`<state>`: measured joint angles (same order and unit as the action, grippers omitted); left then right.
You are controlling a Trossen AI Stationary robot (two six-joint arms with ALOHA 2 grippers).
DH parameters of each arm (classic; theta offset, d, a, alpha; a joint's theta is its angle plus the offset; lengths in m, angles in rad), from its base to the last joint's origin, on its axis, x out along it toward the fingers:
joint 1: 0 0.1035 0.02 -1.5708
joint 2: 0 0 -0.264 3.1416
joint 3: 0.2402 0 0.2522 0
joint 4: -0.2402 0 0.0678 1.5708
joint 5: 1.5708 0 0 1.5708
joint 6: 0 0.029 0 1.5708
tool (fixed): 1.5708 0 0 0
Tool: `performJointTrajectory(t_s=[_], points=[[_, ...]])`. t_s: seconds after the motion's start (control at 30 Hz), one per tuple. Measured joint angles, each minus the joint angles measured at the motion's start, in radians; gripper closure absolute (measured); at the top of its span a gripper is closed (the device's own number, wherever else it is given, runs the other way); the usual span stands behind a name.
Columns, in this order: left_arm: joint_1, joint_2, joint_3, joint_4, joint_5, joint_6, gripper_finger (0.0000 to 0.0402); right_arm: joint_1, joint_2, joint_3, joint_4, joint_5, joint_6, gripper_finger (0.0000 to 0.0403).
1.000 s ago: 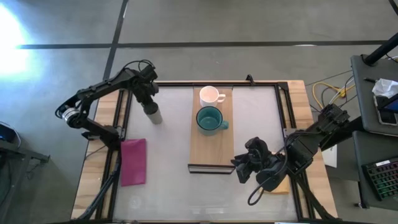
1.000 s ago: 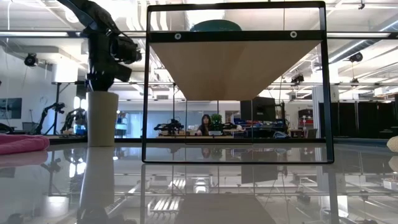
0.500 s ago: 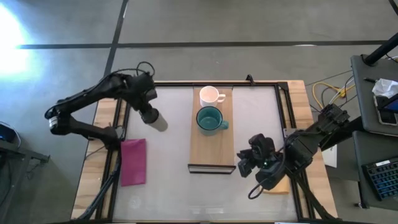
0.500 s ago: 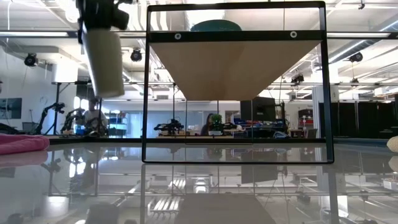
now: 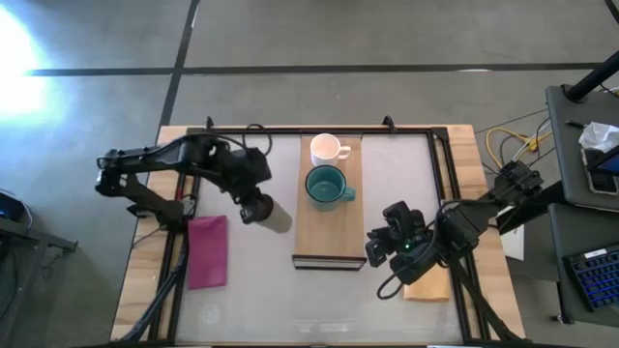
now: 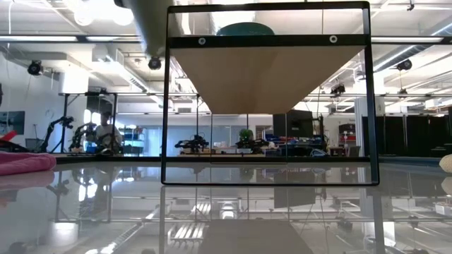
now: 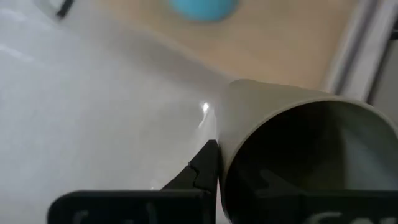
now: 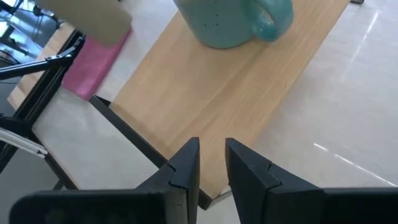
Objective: Stack small to large cups/mugs on shelf
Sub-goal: Put the gray cup on the shelf
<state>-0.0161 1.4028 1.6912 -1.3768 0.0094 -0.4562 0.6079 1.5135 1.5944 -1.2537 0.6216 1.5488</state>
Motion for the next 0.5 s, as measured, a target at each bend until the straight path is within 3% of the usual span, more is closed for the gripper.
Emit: performJointTrajectory(t_s=[0.2,0.5], points=[[-0.076,0.125,0.185,0.006,-0.020,-0.005,0.0401,0.000,0.000,0.000,0.004,0.000,0.004,0.0333],[-0.117,0.345,0.336,0.036,-0.023,0.060,0.0401,0.000,0.001,0.000,0.076,0.000,-0.022,0.0333]])
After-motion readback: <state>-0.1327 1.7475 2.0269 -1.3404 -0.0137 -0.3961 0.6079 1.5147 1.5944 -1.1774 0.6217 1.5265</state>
